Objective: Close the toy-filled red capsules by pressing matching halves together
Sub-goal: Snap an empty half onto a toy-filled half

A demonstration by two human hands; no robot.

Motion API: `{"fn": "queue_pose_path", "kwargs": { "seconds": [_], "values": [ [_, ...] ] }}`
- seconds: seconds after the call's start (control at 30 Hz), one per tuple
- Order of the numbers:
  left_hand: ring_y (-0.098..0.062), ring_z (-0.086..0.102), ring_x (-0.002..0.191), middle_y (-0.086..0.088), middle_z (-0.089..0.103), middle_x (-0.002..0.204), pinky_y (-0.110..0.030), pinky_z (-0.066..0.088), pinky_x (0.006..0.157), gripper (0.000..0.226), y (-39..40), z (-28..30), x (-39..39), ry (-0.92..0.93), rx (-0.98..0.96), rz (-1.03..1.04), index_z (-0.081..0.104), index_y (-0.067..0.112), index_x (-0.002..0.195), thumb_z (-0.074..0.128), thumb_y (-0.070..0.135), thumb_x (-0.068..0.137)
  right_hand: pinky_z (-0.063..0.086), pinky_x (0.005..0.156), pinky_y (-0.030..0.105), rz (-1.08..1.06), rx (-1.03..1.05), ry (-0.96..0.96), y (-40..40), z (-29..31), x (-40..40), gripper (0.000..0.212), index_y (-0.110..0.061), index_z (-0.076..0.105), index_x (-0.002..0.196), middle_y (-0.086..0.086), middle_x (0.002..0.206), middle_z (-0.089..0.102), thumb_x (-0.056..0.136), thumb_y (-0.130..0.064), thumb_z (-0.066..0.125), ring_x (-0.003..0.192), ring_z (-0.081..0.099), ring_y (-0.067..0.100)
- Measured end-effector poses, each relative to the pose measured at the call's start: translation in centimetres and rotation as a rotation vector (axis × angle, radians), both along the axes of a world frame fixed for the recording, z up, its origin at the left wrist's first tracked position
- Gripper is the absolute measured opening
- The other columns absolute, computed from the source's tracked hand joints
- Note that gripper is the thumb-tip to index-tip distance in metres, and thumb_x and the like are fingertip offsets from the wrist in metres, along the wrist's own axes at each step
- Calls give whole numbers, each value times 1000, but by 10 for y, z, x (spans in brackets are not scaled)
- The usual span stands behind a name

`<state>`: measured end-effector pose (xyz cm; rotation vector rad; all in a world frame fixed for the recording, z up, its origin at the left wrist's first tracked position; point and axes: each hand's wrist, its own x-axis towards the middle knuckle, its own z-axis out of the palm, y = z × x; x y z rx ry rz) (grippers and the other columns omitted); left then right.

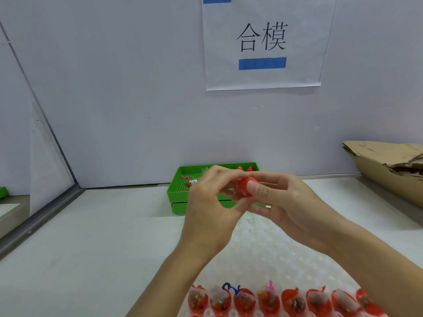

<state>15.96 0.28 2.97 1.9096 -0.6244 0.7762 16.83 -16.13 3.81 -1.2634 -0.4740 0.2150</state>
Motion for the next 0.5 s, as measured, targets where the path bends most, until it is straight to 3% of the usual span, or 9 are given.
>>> {"fn": "queue_pose_path", "kwargs": {
  "seconds": [0.13, 0.27, 0.4, 0.5],
  "values": [
    [-10, 65, 87, 10, 67, 95, -31, 55, 75, 29, -2, -1, 0, 70, -22, 12, 74, 21, 102, 84, 13, 75, 57, 86, 27, 18, 22, 69, 1, -2, 0, 30, -2, 76, 107, 19, 115, 73, 85, -23, 72, 109, 71, 28],
    [-10, 67, 99, 8, 68, 105, -29, 57, 83, 38, -4, -3, 0, 243, -122, -114, 71, 24, 112, 82, 11, 78, 58, 89, 29, -47, -16, 110, 0, -3, 1, 39, 0, 74, 110, 17, 113, 74, 82, -28, 70, 108, 71, 28],
    [-12, 70, 96, 8, 73, 101, -39, 59, 85, 27, -5, -4, 1, 286, -178, -167, 74, 20, 108, 75, 5, 85, 59, 85, 24, -167, -83, 111, 1, -3, 1, 50, -2, 75, 107, 12, 106, 77, 70, -36, 77, 102, 74, 24],
    [-12, 71, 94, 9, 75, 98, -42, 59, 85, 27, -4, -5, 4, 294, -187, -162, 75, 21, 105, 74, 3, 85, 59, 83, 24, -141, -48, 129, 2, -3, 0, 46, -1, 75, 107, 13, 105, 77, 77, -35, 74, 100, 74, 23]
  ]
}}
